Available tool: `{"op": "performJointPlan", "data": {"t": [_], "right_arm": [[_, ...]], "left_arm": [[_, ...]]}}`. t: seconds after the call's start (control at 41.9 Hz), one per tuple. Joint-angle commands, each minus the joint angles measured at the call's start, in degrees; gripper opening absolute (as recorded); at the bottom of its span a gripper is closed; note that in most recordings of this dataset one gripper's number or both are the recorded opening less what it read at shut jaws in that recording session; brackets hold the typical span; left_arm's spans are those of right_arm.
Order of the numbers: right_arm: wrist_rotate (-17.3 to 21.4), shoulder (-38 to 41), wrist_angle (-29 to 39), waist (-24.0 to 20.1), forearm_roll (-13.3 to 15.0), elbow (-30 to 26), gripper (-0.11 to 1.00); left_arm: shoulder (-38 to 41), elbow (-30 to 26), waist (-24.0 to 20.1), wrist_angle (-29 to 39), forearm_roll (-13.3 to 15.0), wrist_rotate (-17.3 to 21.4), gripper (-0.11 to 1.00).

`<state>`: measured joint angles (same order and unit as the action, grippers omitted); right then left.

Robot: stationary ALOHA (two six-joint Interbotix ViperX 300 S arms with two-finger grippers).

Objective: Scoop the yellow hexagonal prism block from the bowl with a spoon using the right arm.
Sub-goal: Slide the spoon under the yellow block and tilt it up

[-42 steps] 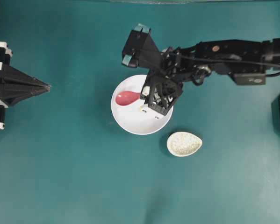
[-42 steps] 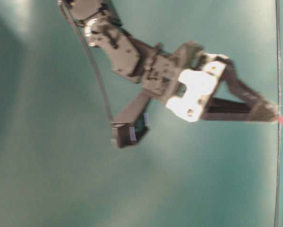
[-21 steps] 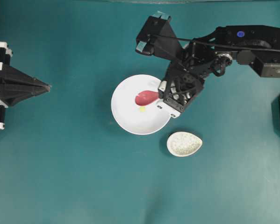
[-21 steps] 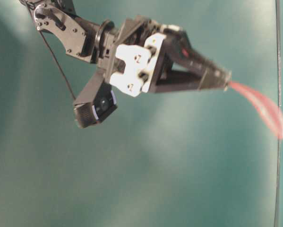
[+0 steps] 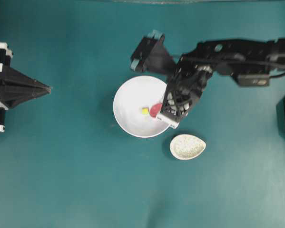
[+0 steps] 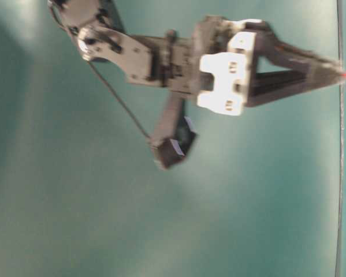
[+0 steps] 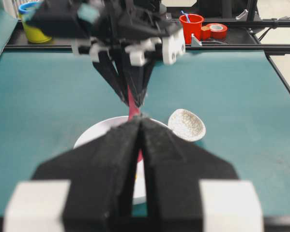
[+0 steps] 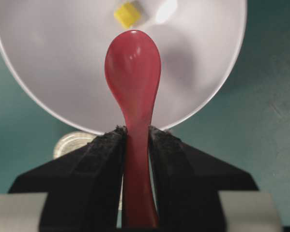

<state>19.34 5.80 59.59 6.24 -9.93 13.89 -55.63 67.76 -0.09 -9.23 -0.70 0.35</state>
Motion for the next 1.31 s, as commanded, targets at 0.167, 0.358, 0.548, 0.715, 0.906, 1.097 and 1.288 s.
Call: {"op": "performJointPlan", "data": {"t": [0.167, 0.358, 0.548, 0.715, 0.906, 1.097, 1.288], "right_arm": [[0.1, 0.5, -2.6, -1.1, 0.0, -1.3, 0.23], [-0.3, 1.5, -5.9, -1.3, 0.1, -1.4, 0.23], [-0.4, 1.8, -11.7, -1.2, 2.0, -1.4, 0.23], [-0.4, 1.7, -14.8, -1.2, 3.7, -1.8, 0.23], [-0.4, 0.8, -15.9, -1.2, 5.2, -2.8, 0.23], [-0.3, 0.2, -17.0, -1.2, 6.1, -2.9, 0.23], [-0.3, -0.1, -17.8, -1.2, 6.8, -2.9, 0.23]], "left_arm": [[0.4, -0.9, 0.1, -0.3, -0.2, 0.1, 0.00], [0.3, -1.0, 0.1, -0.3, -0.1, 0.1, 0.00], [0.3, -1.0, 0.0, -0.3, -0.1, 0.1, 0.00], [0.3, -0.9, 0.1, -0.3, -0.2, 0.1, 0.00], [0.3, -1.0, 0.1, -0.3, -0.1, 0.1, 0.00], [0.3, -1.0, 0.1, -0.2, -0.2, 0.1, 0.00], [0.3, -0.9, 0.1, -0.2, -0.2, 0.1, 0.00]]}}
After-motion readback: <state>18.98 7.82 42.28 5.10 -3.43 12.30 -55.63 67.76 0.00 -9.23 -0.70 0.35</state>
